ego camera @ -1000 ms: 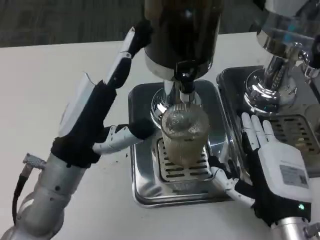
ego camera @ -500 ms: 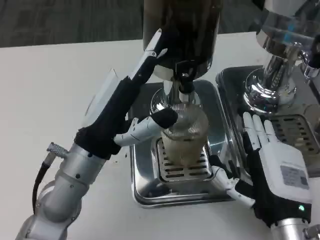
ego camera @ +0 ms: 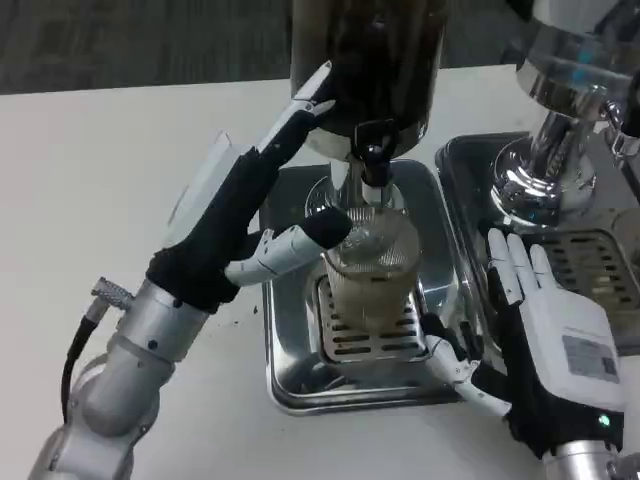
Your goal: Grasp the cup under the faucet to collect the drink, then remove the cup.
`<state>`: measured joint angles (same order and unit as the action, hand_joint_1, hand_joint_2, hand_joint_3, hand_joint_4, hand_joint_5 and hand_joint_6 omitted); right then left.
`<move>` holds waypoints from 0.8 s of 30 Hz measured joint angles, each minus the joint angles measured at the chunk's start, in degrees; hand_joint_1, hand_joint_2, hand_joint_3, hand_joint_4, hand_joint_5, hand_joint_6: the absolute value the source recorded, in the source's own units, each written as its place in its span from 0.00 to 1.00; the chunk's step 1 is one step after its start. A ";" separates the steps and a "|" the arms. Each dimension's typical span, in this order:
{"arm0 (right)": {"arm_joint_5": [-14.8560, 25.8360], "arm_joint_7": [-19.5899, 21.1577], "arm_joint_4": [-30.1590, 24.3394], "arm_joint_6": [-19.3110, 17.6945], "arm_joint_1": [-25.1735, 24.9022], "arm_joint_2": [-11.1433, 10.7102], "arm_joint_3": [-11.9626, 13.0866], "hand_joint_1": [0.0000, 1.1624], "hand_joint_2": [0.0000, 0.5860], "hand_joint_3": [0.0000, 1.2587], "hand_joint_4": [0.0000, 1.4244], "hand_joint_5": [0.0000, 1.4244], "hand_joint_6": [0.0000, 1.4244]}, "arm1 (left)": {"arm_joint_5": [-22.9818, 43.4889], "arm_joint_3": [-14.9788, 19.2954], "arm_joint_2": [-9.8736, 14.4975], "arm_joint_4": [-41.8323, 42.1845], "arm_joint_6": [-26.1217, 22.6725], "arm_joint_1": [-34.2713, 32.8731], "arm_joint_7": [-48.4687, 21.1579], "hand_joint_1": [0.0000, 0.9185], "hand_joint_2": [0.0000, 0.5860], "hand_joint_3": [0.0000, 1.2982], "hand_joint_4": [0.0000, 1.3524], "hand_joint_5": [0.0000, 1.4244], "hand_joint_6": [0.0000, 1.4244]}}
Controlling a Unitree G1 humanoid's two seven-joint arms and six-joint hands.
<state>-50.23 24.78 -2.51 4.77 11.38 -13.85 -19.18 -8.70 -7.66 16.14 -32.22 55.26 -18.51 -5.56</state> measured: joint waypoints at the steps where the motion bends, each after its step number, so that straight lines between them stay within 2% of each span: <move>1: 0.00 0.00 0.00 0.00 0.00 0.02 0.00 0.24 0.60 0.00 0.00 0.00 0.13 | 0.13 0.00 -0.20 -0.03 -0.03 0.00 -0.09 0.00 0.14 0.06 0.00 0.14 0.12; 10: 0.01 0.00 -0.02 0.12 0.30 0.52 0.08 0.24 0.60 0.00 0.00 0.00 0.13 | 0.64 -0.51 -1.30 -0.13 -0.45 -0.30 -3.85 0.00 0.17 0.13 0.02 0.19 0.17; 19: 0.02 0.00 -0.01 0.12 0.45 0.77 0.30 0.24 0.60 0.00 0.00 0.00 0.13 | -1.12 -0.35 -1.22 0.35 0.76 0.09 -3.97 0.00 0.18 0.17 0.06 0.21 0.19; 24: 0.06 0.00 0.01 0.12 0.43 0.76 0.32 0.23 0.61 0.00 0.00 0.00 0.14 | -3.59 -0.13 -0.38 1.71 1.32 0.51 -2.89 0.00 0.20 0.18 0.08 0.22 0.20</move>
<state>-50.17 24.78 -2.50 4.89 11.81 -13.09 -18.87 -12.29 -7.79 15.76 -30.50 56.58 -18.01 -8.45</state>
